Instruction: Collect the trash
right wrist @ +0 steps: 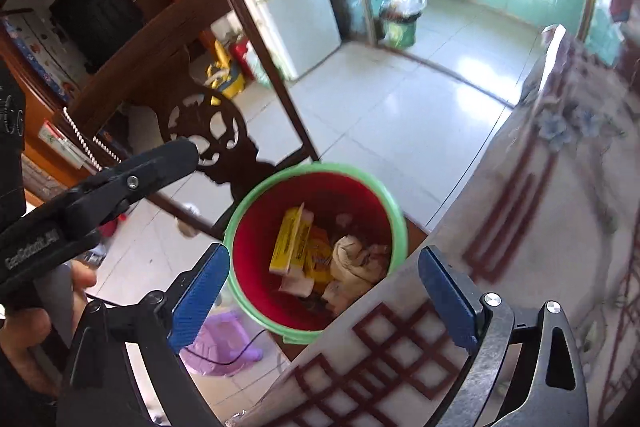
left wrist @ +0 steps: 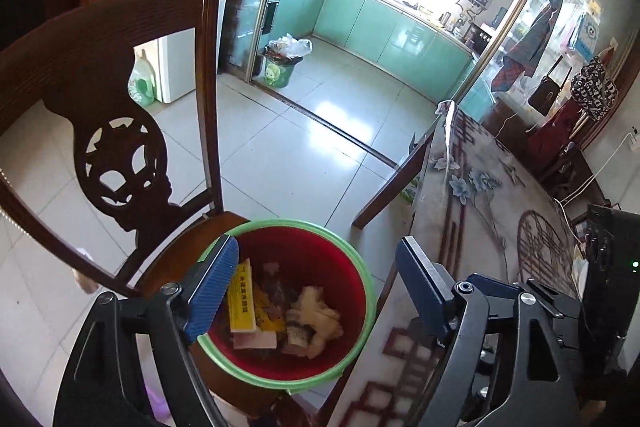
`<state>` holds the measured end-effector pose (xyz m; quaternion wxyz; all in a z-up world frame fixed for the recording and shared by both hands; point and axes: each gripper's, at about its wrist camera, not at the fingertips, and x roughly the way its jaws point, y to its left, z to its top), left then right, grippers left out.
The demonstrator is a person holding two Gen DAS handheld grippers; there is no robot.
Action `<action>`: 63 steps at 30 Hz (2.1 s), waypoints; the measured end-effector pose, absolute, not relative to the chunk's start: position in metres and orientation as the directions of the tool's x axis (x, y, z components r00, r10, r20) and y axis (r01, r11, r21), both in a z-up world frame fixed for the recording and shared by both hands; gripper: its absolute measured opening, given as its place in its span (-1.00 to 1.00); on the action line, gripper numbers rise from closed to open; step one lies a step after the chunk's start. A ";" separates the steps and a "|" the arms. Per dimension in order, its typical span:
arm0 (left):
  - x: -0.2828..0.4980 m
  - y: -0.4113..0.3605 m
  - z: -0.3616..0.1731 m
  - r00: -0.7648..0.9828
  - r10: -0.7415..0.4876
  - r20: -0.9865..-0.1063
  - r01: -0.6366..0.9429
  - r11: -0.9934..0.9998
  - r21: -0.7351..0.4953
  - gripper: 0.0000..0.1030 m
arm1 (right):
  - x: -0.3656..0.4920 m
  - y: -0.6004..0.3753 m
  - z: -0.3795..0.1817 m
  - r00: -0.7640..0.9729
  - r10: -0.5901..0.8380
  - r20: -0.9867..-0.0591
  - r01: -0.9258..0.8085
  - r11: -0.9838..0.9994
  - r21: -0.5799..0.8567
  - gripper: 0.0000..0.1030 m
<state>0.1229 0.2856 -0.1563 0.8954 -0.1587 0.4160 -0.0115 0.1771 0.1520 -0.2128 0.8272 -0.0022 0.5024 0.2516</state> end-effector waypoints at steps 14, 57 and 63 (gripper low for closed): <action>0.029 0.201 -0.048 0.886 -0.169 -0.433 0.025 0.948 -0.319 0.99 | 0.055 0.041 -0.049 0.762 0.220 -0.608 -0.241 0.969 0.049 0.86; -0.074 0.063 0.003 0.943 -0.054 -0.328 0.011 0.991 -0.134 1.00 | -0.106 -0.134 0.034 0.891 0.042 -0.452 -0.036 0.999 0.024 0.86; -0.068 0.062 0.003 0.941 -0.047 -0.335 0.002 0.991 -0.134 0.99 | -0.104 -0.134 0.036 0.891 0.042 -0.453 -0.035 0.999 0.024 0.86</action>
